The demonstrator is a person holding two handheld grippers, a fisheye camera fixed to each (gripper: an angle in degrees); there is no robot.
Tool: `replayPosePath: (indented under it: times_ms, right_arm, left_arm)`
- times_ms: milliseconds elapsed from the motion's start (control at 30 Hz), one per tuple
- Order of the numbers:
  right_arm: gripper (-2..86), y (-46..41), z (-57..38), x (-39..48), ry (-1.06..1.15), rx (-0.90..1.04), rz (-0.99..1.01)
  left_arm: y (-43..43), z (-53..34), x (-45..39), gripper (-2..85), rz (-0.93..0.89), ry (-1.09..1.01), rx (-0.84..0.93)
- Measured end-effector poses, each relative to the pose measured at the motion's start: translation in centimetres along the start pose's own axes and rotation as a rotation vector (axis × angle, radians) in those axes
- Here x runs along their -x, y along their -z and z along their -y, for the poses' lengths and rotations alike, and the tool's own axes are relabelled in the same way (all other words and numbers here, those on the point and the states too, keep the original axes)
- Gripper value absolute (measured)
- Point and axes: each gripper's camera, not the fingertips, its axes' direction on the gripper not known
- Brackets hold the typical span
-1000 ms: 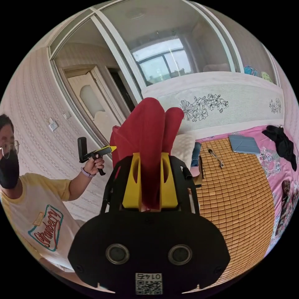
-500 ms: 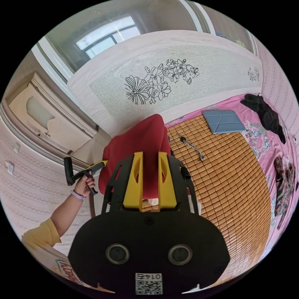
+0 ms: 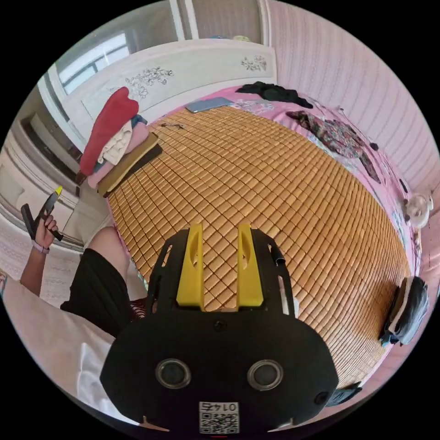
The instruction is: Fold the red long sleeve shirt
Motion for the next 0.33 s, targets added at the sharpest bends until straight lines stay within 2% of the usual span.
replayPosePath:
  times_ms: [67,200,333]
  right_arm:
    - [10.7,1.8,-8.7,-5.6,-0.276,0.013,0.001]
    - [9.6,5.9,-19.8,-10.4,-0.537,-0.078,-0.087]
    - [9.2,9.5,-29.7,-14.2,-0.767,-0.21,-0.166]
  left_arm:
    - [-3.2,-1.7,-4.6,-0.9,-0.13,-0.068,0.085]
    - [-11.9,-4.5,-17.6,-0.6,-0.423,-0.315,0.292]
    - [-18.4,-7.4,-30.5,2.4,-0.675,-0.576,0.425]
